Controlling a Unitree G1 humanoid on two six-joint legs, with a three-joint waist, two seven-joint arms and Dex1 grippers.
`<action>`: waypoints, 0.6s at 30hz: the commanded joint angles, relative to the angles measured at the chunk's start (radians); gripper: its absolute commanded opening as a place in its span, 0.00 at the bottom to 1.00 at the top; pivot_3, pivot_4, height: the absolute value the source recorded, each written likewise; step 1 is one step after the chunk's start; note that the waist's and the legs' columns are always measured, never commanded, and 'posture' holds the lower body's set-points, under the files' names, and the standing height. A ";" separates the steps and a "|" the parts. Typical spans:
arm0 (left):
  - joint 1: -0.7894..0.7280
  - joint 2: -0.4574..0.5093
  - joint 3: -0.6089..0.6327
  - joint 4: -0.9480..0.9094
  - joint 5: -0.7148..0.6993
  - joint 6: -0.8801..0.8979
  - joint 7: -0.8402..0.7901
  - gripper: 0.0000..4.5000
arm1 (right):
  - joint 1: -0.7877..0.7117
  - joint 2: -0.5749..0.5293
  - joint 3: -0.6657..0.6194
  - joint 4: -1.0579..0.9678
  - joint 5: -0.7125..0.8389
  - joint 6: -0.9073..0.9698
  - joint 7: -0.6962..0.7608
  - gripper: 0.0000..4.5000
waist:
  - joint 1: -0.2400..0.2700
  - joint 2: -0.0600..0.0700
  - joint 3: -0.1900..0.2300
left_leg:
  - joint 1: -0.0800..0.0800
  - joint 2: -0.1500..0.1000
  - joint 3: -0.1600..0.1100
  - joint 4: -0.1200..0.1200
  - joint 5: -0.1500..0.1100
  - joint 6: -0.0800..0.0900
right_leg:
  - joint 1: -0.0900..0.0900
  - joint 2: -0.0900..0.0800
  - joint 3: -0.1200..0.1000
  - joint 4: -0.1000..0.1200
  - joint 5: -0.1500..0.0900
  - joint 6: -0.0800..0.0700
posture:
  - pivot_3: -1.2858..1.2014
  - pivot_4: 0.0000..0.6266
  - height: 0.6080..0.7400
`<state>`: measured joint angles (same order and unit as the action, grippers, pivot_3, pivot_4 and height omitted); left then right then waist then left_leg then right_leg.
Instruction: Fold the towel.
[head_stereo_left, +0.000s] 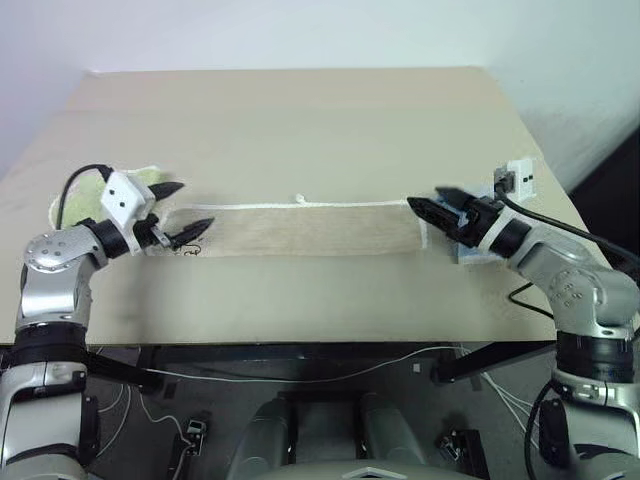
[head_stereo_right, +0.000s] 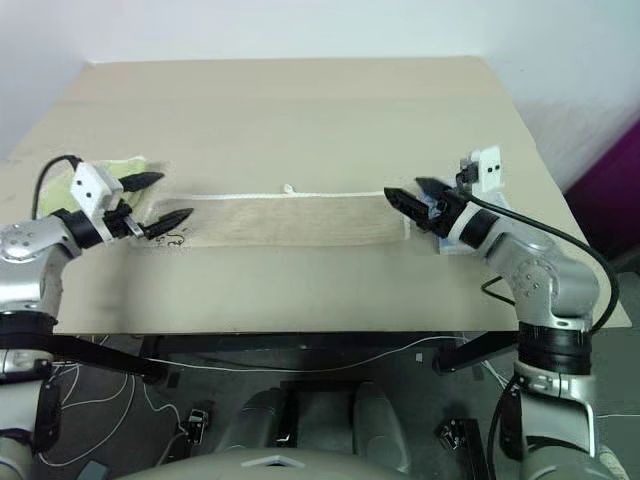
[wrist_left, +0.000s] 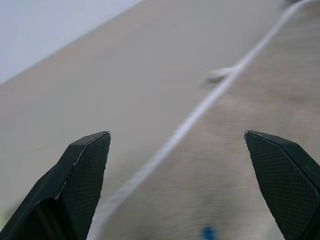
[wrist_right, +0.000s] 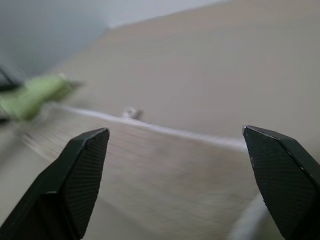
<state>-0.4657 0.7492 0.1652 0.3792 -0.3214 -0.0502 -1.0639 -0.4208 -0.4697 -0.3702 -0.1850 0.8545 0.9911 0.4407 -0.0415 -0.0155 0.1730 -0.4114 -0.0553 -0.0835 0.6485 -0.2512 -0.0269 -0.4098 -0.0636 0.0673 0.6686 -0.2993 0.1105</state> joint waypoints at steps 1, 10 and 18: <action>0.000 -0.001 -0.016 -0.102 -0.048 0.055 -0.051 1.00 | 0.021 0.077 -0.130 -0.064 0.212 0.185 -0.236 0.99 | 0.001 0.000 0.000 | 0.000 0.000 0.000 0.000 0.000 0.000 | 0.001 0.000 0.000 0.000 0.000 0.000 | 0.52 0.24 1.00; 0.014 -0.039 -0.087 -0.186 -0.048 0.103 -0.118 1.00 | 0.137 0.193 -0.196 -0.053 0.656 0.253 -0.784 0.99 | 0.000 0.000 0.000 | 0.001 -0.001 0.002 -0.001 0.000 0.000 | 0.001 0.000 0.000 -0.001 0.000 0.000 | 0.52 0.24 1.00; 0.046 -0.062 -0.112 -0.250 -0.063 0.128 -0.137 1.00 | 0.142 0.215 -0.086 0.007 0.867 0.043 -1.064 0.99 | -0.003 0.000 0.000 | 0.001 0.000 0.002 -0.001 0.000 0.000 | 0.001 0.001 0.000 -0.001 0.000 0.000 | 0.52 0.24 1.00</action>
<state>-0.4290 0.6885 0.0510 0.1773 -0.3634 0.0726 -1.1974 -0.2537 -0.2563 -0.4696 -0.1866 1.6766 1.0826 -0.5945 -0.0446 -0.0152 0.1729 -0.4104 -0.0553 -0.0813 0.6474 -0.2512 -0.0267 -0.4090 -0.0628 0.0674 0.6673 -0.2994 0.1106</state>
